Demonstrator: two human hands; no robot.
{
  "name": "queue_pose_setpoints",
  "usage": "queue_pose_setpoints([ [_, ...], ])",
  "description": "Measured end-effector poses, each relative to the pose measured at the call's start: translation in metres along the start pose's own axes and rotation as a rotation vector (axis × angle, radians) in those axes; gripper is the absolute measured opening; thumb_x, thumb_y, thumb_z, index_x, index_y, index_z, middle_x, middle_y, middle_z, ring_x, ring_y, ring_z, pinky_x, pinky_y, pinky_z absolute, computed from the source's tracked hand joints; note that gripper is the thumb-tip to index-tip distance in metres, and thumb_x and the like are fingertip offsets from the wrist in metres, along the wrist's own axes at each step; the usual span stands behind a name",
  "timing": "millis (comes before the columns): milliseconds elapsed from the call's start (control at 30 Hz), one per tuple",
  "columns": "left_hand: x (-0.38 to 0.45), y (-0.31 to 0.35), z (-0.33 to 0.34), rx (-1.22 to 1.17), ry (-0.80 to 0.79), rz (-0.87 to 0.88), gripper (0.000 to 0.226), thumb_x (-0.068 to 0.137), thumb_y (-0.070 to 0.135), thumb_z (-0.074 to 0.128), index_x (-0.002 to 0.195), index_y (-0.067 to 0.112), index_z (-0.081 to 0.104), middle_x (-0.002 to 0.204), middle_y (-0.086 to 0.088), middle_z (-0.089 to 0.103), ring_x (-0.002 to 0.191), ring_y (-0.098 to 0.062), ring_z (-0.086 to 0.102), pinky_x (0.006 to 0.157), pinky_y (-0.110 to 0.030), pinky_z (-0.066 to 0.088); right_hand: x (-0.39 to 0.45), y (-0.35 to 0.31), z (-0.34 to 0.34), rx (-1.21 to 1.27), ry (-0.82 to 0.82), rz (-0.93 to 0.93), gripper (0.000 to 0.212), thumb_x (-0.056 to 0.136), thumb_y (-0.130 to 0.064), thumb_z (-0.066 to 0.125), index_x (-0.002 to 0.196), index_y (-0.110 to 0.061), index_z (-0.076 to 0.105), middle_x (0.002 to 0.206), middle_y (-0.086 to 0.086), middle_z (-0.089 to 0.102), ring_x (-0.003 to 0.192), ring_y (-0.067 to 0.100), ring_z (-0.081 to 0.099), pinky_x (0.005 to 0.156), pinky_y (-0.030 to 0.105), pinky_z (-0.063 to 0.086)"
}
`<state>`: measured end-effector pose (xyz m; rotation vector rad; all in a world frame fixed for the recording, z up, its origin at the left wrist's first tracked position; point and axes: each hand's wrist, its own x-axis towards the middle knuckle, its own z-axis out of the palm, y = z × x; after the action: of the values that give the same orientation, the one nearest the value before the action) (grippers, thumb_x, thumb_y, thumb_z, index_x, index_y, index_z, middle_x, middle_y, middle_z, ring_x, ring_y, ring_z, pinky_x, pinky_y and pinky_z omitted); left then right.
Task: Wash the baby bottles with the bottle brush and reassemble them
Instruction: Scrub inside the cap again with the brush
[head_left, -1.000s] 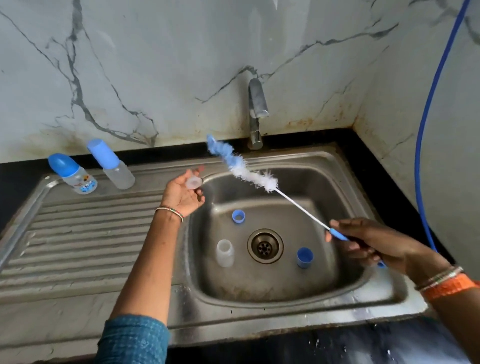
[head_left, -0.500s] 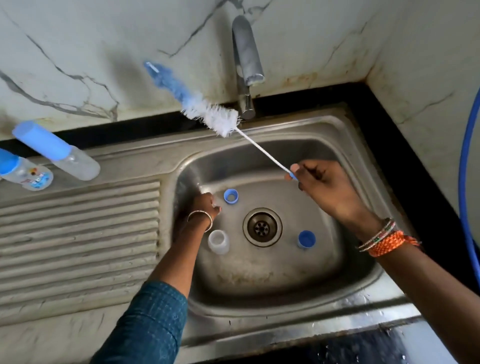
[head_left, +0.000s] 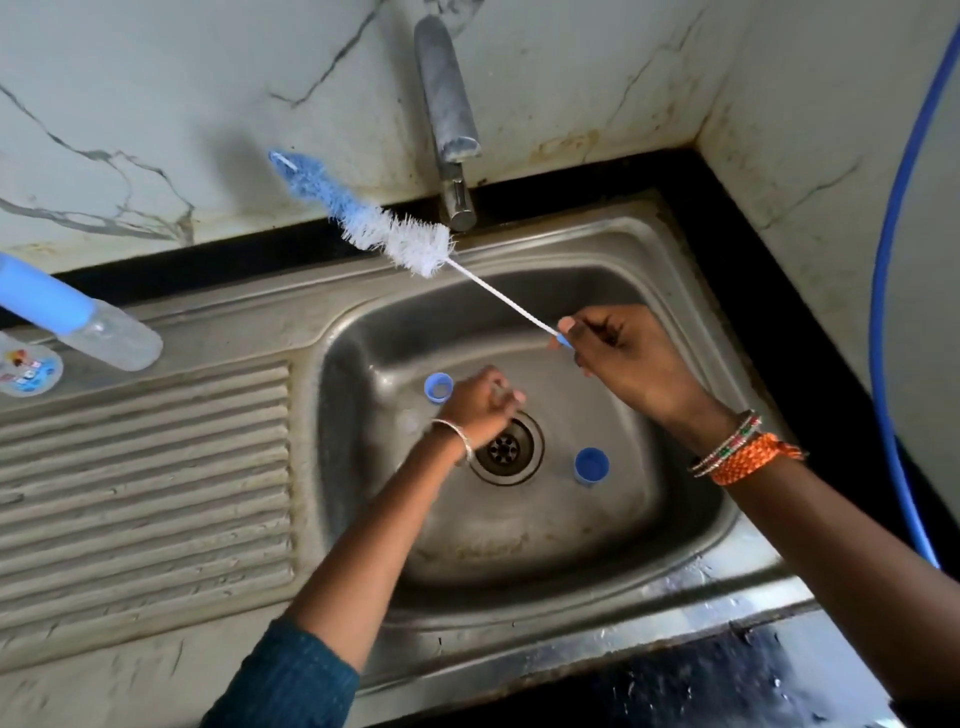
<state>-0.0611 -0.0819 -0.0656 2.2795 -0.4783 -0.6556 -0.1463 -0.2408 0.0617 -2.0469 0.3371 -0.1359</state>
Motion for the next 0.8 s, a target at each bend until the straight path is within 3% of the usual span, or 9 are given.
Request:
queue_pose_setpoints([
  [67, -0.003, 0.014, 0.04, 0.275, -0.269, 0.063, 0.065, 0.076, 0.055, 0.068, 0.123, 0.014, 0.048, 0.114, -0.013, 0.059, 0.101, -0.027, 0.059, 0.085, -0.034, 0.048, -0.001, -0.001, -0.001, -0.002, 0.011, -0.005, 0.027, 0.096, -0.031, 0.052, 0.08, -0.023, 0.072, 0.061, 0.017, 0.059, 0.056, 0.03, 0.055, 0.056, 0.04, 0.047],
  [133, -0.004, 0.017, 0.068, 0.5, -0.371, 0.108, 0.089, 0.069, 0.062, 0.069, 0.138, 0.017, 0.035, 0.13, -0.012, 0.048, 0.117, -0.03, 0.051, 0.092, -0.039, 0.045, -0.005, -0.001, -0.004, -0.033, 0.013, 0.0, 0.027, 0.096, -0.03, 0.052, 0.081, -0.02, 0.072, 0.061, 0.017, 0.06, 0.058, 0.032, 0.056, 0.058, 0.04, 0.049],
  [200, -0.005, 0.018, 0.083, 0.523, -0.405, 0.144, 0.088, 0.069, 0.057, 0.073, 0.139, 0.018, 0.035, 0.133, -0.01, 0.047, 0.121, -0.03, 0.048, 0.094, -0.04, 0.044, -0.007, 0.001, -0.006, -0.056, 0.003, 0.012, 0.027, 0.096, -0.03, 0.052, 0.082, -0.017, 0.072, 0.062, 0.018, 0.059, 0.055, 0.026, 0.053, 0.057, 0.039, 0.048],
  [300, -0.006, 0.016, 0.091, 0.415, -0.388, 0.216, 0.053, 0.076, 0.047, 0.072, 0.117, 0.019, 0.054, 0.116, -0.007, 0.06, 0.107, -0.028, 0.057, 0.081, -0.035, 0.047, -0.01, 0.001, -0.004, -0.056, -0.015, 0.023, 0.027, 0.096, -0.031, 0.052, 0.082, -0.019, 0.072, 0.063, 0.021, 0.056, 0.055, 0.022, 0.049, 0.055, 0.041, 0.046],
  [433, -0.015, 0.015, 0.086, 0.172, -0.288, 0.164, 0.038, 0.076, 0.037, 0.074, 0.101, 0.014, 0.057, 0.095, -0.006, 0.066, 0.086, -0.023, 0.06, 0.065, -0.025, 0.041, -0.014, -0.007, 0.0, -0.079, -0.038, 0.007, 0.027, 0.097, -0.028, 0.052, 0.082, -0.018, 0.072, 0.063, 0.022, 0.057, 0.054, 0.018, 0.047, 0.05, 0.035, 0.041],
  [567, -0.021, 0.015, 0.067, -0.135, -0.15, 0.017, 0.035, 0.071, 0.044, 0.072, 0.075, 0.021, 0.046, 0.07, 0.002, 0.05, 0.064, -0.013, 0.043, 0.05, -0.014, 0.031, -0.019, -0.009, -0.004, -0.085, -0.048, 0.0, 0.026, 0.096, -0.03, 0.053, 0.08, -0.022, 0.071, 0.059, 0.015, 0.057, 0.053, 0.014, 0.048, 0.054, 0.031, 0.042],
  [633, -0.024, 0.018, 0.046, -0.583, -0.172, -0.194, 0.034, 0.075, 0.045, 0.069, 0.07, 0.024, 0.043, 0.075, -0.002, 0.051, 0.073, -0.019, 0.051, 0.065, -0.025, 0.044, -0.024, -0.009, -0.01, -0.084, -0.036, -0.022, 0.024, 0.095, -0.031, 0.055, 0.08, -0.022, 0.071, 0.057, 0.006, 0.058, 0.053, 0.01, 0.049, 0.055, 0.03, 0.042],
  [733, -0.033, 0.021, 0.006, -1.115, -0.187, -0.323, 0.012, 0.09, 0.028, 0.058, 0.093, 0.02, 0.049, 0.097, -0.01, 0.058, 0.081, -0.029, 0.066, 0.078, -0.046, 0.053, -0.033, -0.01, -0.02, -0.098, -0.016, -0.08, 0.015, 0.093, -0.027, 0.06, 0.088, -0.018, 0.072, 0.056, -0.016, 0.059, 0.055, 0.0, 0.051, 0.059, 0.024, 0.04],
  [800, -0.043, 0.018, -0.021, -1.293, -0.146, -0.272, 0.044, 0.07, 0.038, 0.074, 0.104, 0.019, 0.052, 0.096, -0.009, 0.06, 0.077, -0.023, 0.069, 0.07, -0.053, 0.057, -0.039, -0.012, -0.027, -0.136, 0.003, -0.111, 0.012, 0.092, -0.026, 0.062, 0.092, -0.02, 0.072, 0.058, -0.021, 0.059, 0.058, 0.001, 0.053, 0.062, 0.023, 0.041],
])
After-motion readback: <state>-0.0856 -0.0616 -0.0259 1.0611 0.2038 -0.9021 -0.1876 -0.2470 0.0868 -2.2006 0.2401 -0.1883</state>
